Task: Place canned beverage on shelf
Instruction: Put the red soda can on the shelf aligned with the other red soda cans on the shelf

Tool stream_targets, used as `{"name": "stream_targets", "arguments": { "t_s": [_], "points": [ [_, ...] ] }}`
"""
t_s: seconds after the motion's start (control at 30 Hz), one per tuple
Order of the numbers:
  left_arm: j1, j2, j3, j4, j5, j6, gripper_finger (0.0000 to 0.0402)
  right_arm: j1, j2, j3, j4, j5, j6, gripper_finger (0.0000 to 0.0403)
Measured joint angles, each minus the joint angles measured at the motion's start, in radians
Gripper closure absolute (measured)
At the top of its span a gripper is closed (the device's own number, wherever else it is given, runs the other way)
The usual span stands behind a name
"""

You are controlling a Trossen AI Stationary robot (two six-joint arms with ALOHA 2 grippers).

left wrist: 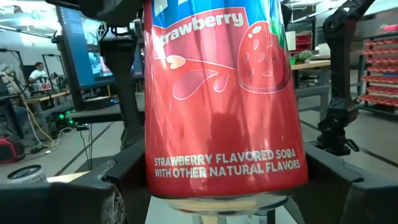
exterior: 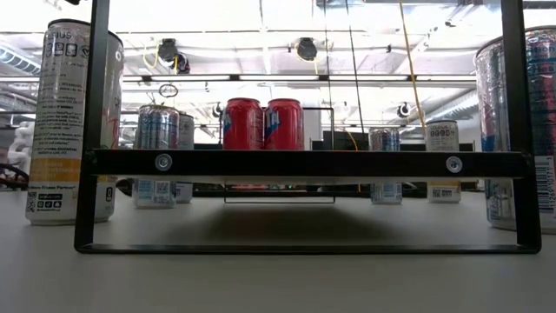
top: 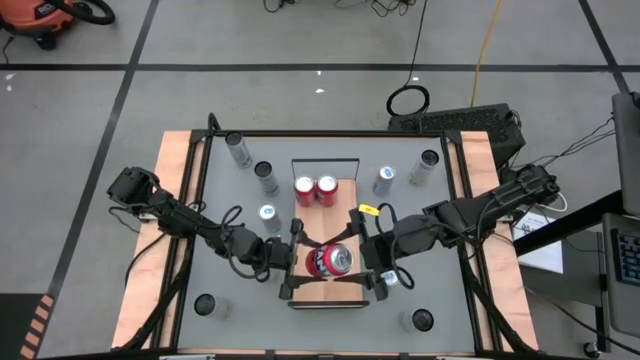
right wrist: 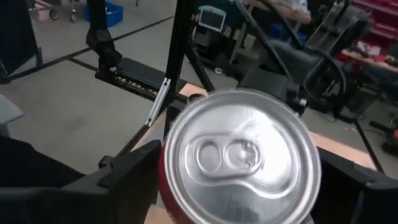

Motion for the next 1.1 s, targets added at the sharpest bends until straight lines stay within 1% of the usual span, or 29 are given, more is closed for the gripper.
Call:
{"name": "stream_targets", "arguments": {
  "t_s": [0.3, 0.5, 0.57, 0.73, 0.8, 0.93, 1.03, 1.1],
  "points": [
    [0.000, 0.000, 0.000, 0.014, -0.013, 0.016, 0.0109, 0.000, 0.000, 0.001, 0.013, 0.002, 0.012, 0.0090],
    [0.002, 0.000, 0.000, 0.015, -0.027, 0.045, 0.0109, 0.000, 0.000, 0.001, -0.011, 0.033, 0.034, 0.0093],
    [0.002, 0.000, 0.000, 0.015, -0.042, 0.057, 0.0109, -0.002, 0.000, 0.001, -0.020, 0.032, 0.037, 0.0106],
    [0.006, 0.000, 0.000, 0.015, -0.054, 0.064, 0.0109, -0.004, 0.000, 0.002, -0.030, 0.034, 0.031, 0.0156],
    [0.010, 0.000, 0.000, 0.014, -0.056, 0.065, 0.0109, -0.004, -0.001, 0.002, -0.037, 0.034, 0.029, 0.0167],
    [0.016, 0.000, 0.000, -0.009, -0.061, 0.063, 0.0101, -0.005, -0.001, 0.002, -0.055, 0.033, 0.034, 0.0161],
    [0.017, 0.000, 0.000, -0.020, -0.076, 0.055, 0.0083, -0.005, -0.001, 0.002, -0.079, 0.032, 0.049, 0.0149],
    [0.017, 0.000, 0.000, -0.018, -0.098, 0.057, 0.0066, -0.005, -0.001, 0.002, -0.092, 0.042, 0.060, 0.0148]
  ]
}}
